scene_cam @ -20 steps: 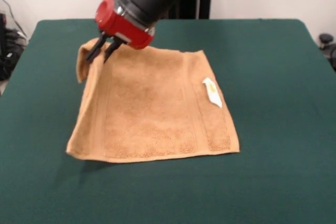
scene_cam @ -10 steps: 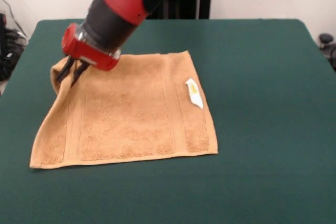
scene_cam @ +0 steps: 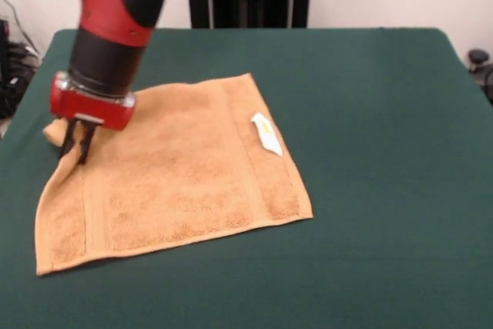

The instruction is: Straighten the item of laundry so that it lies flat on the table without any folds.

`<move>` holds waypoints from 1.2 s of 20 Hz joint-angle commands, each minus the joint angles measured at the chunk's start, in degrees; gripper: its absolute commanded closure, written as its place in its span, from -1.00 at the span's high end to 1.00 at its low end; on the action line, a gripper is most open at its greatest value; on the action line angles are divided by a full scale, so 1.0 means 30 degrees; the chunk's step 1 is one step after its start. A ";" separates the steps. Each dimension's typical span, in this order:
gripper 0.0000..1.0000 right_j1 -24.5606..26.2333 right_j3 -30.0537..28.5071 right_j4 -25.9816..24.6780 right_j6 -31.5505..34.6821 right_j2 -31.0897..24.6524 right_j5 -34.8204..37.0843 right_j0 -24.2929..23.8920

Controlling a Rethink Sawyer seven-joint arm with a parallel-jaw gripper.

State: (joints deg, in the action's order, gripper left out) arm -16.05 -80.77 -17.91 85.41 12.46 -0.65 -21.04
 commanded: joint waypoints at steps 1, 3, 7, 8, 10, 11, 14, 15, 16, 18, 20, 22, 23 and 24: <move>-1.00 0.1868 -0.0201 -0.4126 0.2720 -1.0417 -0.4273 -0.2591; -1.00 0.1931 0.0066 -0.5145 0.3293 -1.0452 -0.5684 -0.2478; -1.00 0.1891 -0.0149 -0.5733 0.3840 -1.1394 -0.5325 -0.3019; -1.00 0.1890 -0.0278 -0.5708 0.4009 -1.1648 -0.5109 -0.3222; -1.00 0.1817 -0.0437 -0.5773 0.4071 -1.1904 -0.4831 -0.3404; -1.00 0.1808 -0.0429 -0.5857 0.3883 -1.2010 -0.4524 -0.3458; -1.00 0.1807 -0.0655 -0.6192 0.3253 -1.2789 -0.3522 -0.3953; -1.00 0.1899 -0.0792 -0.6331 0.2941 -1.3352 -0.2925 -0.4358; -1.00 0.1896 -0.0976 -0.6291 0.2590 -1.3743 -0.2272 -0.4643; -1.00 0.1919 -0.1163 -0.6243 0.1955 -1.4210 -0.1322 -0.4954; -1.00 0.1949 -0.1353 -0.6361 0.1651 -1.4675 -0.0927 -0.5281; -1.00 0.1939 -0.1485 -0.6097 0.1588 -1.4765 -0.0466 -0.5375; -1.00 0.1913 -0.1523 -0.5874 0.1637 -1.4673 -0.0259 -0.5344; -1.00 0.1843 -0.1557 -0.5592 0.1689 -1.4481 0.0014 -0.5244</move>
State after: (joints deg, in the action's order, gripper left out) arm -14.88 -80.61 -34.25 85.41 -20.20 -11.07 -37.55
